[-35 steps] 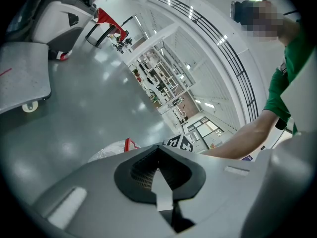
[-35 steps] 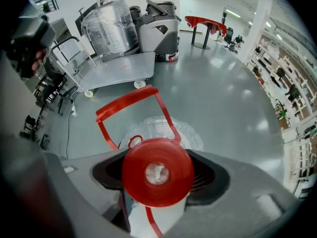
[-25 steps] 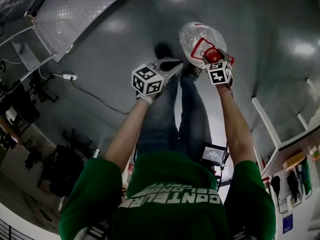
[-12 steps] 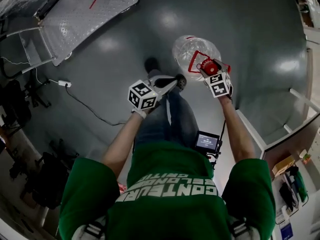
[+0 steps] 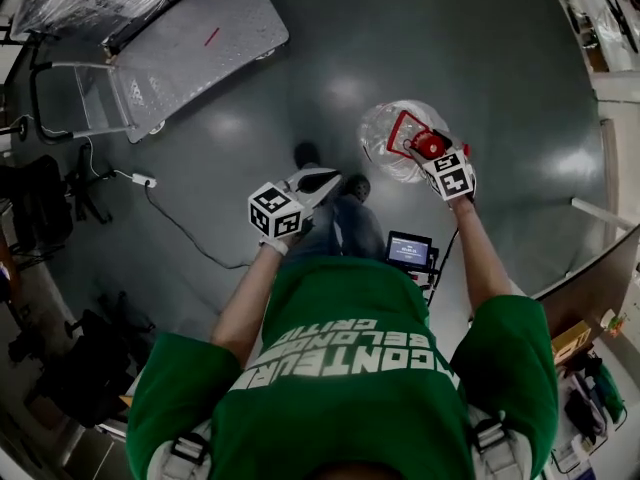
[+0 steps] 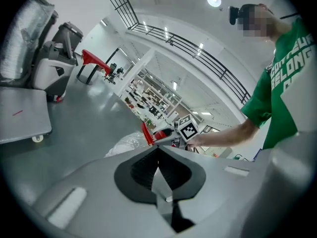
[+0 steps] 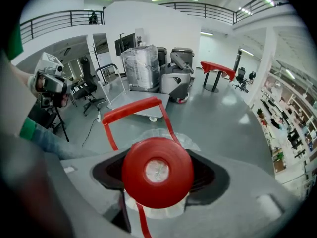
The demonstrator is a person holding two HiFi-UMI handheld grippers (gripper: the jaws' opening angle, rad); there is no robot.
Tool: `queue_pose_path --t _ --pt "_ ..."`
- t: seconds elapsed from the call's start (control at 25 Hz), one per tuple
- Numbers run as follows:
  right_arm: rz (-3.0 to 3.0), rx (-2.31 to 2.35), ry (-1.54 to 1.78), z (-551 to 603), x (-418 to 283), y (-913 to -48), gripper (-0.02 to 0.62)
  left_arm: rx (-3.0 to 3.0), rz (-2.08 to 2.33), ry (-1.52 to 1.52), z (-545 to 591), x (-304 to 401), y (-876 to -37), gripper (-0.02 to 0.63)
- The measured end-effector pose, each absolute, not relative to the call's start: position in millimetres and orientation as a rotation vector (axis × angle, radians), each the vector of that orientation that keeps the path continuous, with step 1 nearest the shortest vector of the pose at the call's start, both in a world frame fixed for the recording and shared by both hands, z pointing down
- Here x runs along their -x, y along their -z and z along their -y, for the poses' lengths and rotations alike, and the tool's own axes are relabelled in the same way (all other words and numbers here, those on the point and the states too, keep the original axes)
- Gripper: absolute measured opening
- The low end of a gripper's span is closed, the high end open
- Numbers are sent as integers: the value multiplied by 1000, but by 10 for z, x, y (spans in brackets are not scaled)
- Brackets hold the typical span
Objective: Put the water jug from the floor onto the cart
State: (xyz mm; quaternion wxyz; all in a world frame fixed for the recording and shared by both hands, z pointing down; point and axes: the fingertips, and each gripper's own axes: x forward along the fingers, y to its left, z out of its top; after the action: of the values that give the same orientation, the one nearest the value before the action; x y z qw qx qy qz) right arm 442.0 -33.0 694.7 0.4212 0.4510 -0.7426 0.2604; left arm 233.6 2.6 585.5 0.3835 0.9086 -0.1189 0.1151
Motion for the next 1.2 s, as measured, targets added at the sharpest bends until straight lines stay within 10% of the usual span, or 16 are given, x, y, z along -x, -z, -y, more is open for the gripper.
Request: queue_pose_path --t 1.2 --pt "1971 -1068 -529 1726 -3690 -5976 307 -2375 567 -144 1058 -1248 -5117 11"
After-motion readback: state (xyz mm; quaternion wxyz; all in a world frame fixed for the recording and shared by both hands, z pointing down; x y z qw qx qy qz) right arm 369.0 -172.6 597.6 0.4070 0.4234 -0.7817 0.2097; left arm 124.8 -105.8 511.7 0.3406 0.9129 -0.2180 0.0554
